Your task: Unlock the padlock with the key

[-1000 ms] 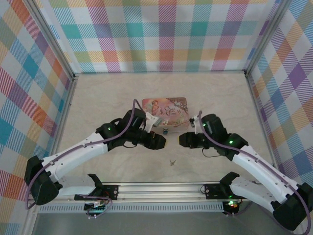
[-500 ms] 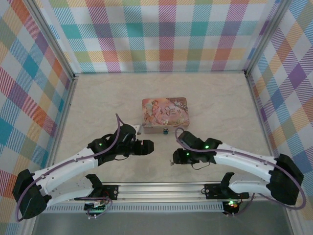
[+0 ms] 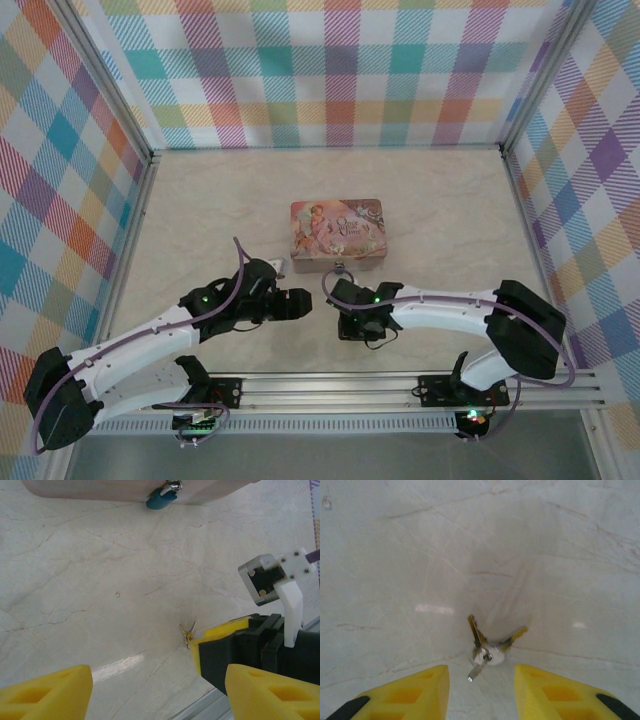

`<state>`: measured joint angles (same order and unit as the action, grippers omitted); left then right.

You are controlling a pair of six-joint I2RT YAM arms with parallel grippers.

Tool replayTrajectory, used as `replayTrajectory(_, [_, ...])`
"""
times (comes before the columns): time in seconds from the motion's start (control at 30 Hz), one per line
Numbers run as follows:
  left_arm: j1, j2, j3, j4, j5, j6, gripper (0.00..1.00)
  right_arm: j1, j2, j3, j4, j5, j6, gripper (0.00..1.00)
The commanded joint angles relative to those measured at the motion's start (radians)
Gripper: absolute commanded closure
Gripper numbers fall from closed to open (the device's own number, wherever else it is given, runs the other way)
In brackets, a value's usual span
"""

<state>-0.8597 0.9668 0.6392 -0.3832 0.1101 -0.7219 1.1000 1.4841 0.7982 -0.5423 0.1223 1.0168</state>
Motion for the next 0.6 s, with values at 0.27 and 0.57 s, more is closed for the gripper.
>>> replayTrajectory(0.27, [0.005,-0.034,-0.041,0.033,-0.023,-0.018,0.29,0.006,0.083,0.034,0.002,-0.010,0.038,0.69])
replayTrajectory(0.57, [0.011,-0.035,-0.049,0.039,-0.035,-0.025,0.29,0.004,0.117,-0.016,0.082,-0.013,0.039,0.94])
